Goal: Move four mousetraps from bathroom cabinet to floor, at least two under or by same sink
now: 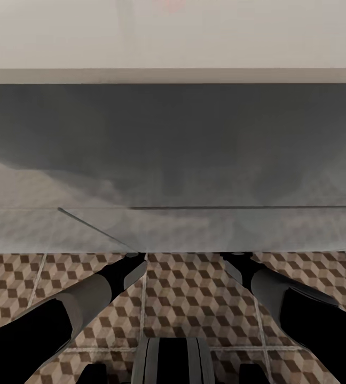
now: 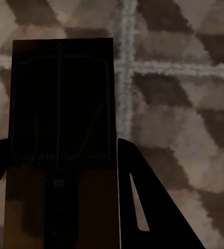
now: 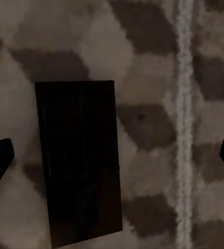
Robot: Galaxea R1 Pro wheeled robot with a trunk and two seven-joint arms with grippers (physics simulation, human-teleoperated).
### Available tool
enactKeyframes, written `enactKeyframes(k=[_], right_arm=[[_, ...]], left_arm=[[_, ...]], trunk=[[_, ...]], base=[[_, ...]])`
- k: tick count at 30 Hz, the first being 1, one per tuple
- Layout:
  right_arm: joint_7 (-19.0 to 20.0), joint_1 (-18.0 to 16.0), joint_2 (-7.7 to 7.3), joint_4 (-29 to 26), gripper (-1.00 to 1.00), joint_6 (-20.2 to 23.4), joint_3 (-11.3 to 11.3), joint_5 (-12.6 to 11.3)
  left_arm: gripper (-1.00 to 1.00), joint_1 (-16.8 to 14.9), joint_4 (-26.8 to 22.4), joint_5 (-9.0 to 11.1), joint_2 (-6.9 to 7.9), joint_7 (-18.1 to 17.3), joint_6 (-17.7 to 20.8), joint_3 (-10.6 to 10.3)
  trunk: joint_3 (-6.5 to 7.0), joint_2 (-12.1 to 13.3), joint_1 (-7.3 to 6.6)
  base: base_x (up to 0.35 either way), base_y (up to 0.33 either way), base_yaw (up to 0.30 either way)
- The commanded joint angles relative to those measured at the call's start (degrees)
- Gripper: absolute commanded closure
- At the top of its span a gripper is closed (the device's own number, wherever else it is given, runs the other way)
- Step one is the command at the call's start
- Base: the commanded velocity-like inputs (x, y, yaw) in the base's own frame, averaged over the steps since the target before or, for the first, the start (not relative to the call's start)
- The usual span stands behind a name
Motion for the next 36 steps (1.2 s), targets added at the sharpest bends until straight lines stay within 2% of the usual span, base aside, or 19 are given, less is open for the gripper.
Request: enactKeyframes(k=[1,7,11,19,26,36], right_arm=[[-0.3,0.0,-0.01,-0.1,-1.0,0.1,0.5,-0.4],[-0.3,0.0,0.04,-0.1,-1.0,0.1,0.5,-0.4],[-0.3,0.0,0.0,-0.1,-1.0,0.1,0.5,-0.4],[-0.3,0.0,-0.01,-0.1,-1.0,0.1,0.5,-0.4],[-0.3,0.0,-0.12,-0.1,-1.0,0.1,0.4,-0.4],[-0.3,0.0,-0.19,0.0,-1.0,0.1,0.4,-0.4]], left_arm=[[1.0,-0.1,0.1,0.4,0.02,0.3,-0.2,-0.5],[1.0,-1.6,4.1,0.5,-0.03,0.2,-0.2,-0.4],[1.0,-2.3,5.0,0.5,-0.05,-1.0,-0.4,-0.4],[1.0,-2.5,5.1,0.4,-0.29,-4.1,-0.6,-0.4],[1.0,-2.5,4.3,0.4,-0.32,-4.4,-0.7,-0.4],[1.0,-2.5,3.2,0.4,-0.35,-4.4,-0.6,-0.5]], trunk=[[-0.03,0.0,-0.01],[-0.03,0.0,-0.01],[-0.03,0.0,-0.01],[-0.03,0.0,-0.01],[-0.03,0.0,-0.01],[0.05,0.0,-0.01]], base=[[0.0,0.0,0.0],[0.0,0.0,0.0],[0.0,0.0,0.0],[0.0,0.0,0.0],[0.0,0.0,-0.018],[0.0,0.0,-0.127]])
